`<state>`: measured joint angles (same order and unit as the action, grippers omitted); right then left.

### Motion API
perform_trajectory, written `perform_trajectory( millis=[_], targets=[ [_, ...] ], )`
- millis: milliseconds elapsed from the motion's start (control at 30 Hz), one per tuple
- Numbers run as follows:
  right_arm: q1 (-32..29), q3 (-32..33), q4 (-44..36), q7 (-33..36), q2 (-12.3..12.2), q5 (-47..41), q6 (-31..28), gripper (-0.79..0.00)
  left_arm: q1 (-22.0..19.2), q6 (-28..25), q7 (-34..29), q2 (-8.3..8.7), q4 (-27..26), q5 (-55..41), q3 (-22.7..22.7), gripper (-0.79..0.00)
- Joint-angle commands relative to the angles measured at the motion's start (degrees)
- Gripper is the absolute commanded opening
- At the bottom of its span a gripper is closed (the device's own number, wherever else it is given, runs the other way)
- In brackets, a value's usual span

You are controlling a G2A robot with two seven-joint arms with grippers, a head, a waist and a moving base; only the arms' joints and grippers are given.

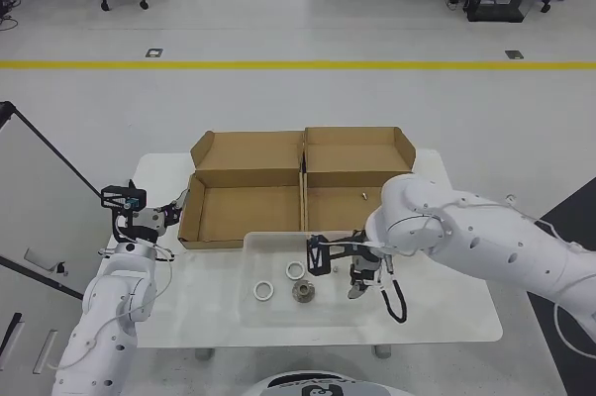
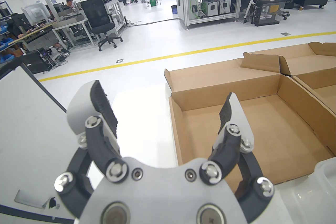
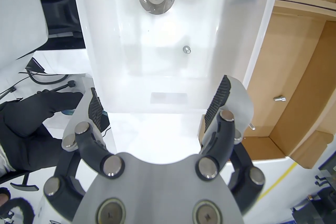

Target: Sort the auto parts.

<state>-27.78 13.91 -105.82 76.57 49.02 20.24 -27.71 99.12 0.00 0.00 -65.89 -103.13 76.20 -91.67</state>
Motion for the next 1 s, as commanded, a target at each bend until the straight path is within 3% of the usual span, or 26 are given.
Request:
perform_trajectory(
  millis=[0, 333, 800, 967],
  targets=[
    [0.41, -0.8, 0.47, -0.4, 0.36, -0.04, -0.41, 0.0, 0.0, 0.0, 0.0, 0.0, 0.0, 0.0, 0.0, 0.0],
    [2.53, -4.17, 4.09, -1.49, 3.6, 0.87, -1.49, 0.0, 0.0, 0.0, 0.0, 0.0, 0.0, 0.0, 0.0, 0.0],
    [0.34, -4.17, 10.46, 1.16, 8.62, 3.43, 1.15, 0.0, 0.0, 0.0, 0.0, 0.0, 0.0, 0.0, 0.0, 0.0],
    [-0.22, -4.17, 11.94, 1.62, 9.53, 4.12, 1.61, -0.068, 0.0, 0.0, 0.0, 0.0, 0.0, 0.0, 0.0, 0.0]
  ],
)
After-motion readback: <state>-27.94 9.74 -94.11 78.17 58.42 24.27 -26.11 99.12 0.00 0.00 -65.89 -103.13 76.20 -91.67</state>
